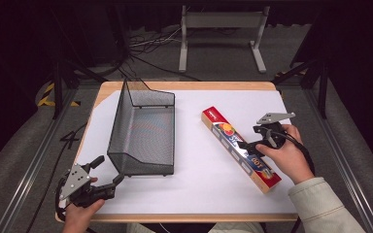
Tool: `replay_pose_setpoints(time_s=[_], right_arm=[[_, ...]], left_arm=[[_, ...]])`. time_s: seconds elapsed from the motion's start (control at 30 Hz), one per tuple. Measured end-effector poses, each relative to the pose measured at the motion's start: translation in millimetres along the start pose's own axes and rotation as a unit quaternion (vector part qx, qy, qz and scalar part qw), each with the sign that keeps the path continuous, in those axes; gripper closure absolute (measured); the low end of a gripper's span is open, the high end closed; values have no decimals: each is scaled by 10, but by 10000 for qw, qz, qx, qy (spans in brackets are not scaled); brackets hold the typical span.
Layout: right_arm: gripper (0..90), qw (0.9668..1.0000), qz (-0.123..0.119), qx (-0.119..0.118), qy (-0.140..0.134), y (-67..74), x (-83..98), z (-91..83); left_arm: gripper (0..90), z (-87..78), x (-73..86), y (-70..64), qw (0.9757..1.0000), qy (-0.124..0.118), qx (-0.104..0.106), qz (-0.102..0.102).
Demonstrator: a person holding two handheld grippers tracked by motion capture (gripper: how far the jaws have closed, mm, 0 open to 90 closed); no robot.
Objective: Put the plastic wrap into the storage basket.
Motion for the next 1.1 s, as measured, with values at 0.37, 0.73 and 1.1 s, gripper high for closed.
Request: replay_pose_setpoints(time_s=[0.37,0.73,1.1], right_arm=[[203,9966,295,5,772,54,149,206],[181,9903,467,78,1310,92,233,333],[211,9807,553,128,1869,127,292,451]], left_arm=[[147,0,6,-7,10000,11,-21,-19],[147,-3,8,-4,10000,40,-14,5],[148,1,16,-3,10000,45,-18,27]])
Point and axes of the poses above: each handheld gripper's, and its own axes: z roughly forward along the jaws, x roughly out of its underside, y roughly to its left, the point moved 1 cm from there along z, roughly forward along the jaws, and after that the axes turned 13 degrees about -y, right-handed, at the moved point
